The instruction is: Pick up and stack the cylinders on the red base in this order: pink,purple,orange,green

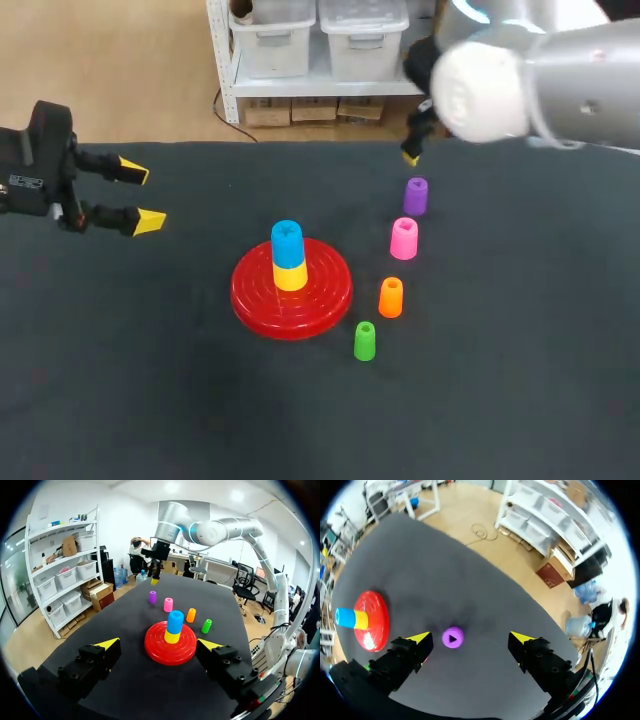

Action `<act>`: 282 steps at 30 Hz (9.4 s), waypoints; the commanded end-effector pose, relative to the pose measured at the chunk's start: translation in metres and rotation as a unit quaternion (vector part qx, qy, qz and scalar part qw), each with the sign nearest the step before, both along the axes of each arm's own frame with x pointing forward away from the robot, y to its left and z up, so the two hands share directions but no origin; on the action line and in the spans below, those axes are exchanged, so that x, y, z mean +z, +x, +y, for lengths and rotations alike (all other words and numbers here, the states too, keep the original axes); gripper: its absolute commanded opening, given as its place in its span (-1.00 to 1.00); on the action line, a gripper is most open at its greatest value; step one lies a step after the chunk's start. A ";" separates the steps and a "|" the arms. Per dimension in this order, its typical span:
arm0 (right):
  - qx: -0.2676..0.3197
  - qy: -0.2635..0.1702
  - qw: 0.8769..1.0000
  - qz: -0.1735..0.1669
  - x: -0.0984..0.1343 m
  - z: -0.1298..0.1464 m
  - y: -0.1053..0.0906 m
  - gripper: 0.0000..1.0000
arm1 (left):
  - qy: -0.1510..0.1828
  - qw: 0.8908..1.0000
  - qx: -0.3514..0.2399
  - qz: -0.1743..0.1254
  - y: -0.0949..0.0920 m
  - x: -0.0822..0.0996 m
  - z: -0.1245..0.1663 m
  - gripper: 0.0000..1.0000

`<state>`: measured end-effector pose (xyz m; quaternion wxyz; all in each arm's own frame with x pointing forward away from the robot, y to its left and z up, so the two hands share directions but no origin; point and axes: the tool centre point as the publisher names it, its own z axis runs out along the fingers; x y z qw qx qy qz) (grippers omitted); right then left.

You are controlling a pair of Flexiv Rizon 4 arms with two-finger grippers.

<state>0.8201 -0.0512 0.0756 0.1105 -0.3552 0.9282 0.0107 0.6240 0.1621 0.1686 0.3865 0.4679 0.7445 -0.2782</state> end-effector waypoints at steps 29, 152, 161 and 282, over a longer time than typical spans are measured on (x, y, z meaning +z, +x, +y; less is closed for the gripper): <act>0.061 -0.006 0.998 -0.019 -0.027 0.027 -0.118 1.00 | -0.001 1.000 -0.001 -0.001 0.002 -0.002 0.000 1.00; 0.397 -0.009 0.918 -0.007 0.112 0.129 -0.129 -1.00 | -0.001 1.000 -0.001 -0.001 0.002 -0.002 0.000 1.00; 0.492 -0.028 0.870 0.039 0.113 0.169 -0.132 -1.00 | -0.001 1.000 -0.001 -0.001 0.002 -0.002 0.000 1.00; 0.488 -0.088 0.868 0.000 0.126 0.206 -0.171 1.00 | -0.001 1.000 -0.001 -0.001 0.002 -0.002 0.000 1.00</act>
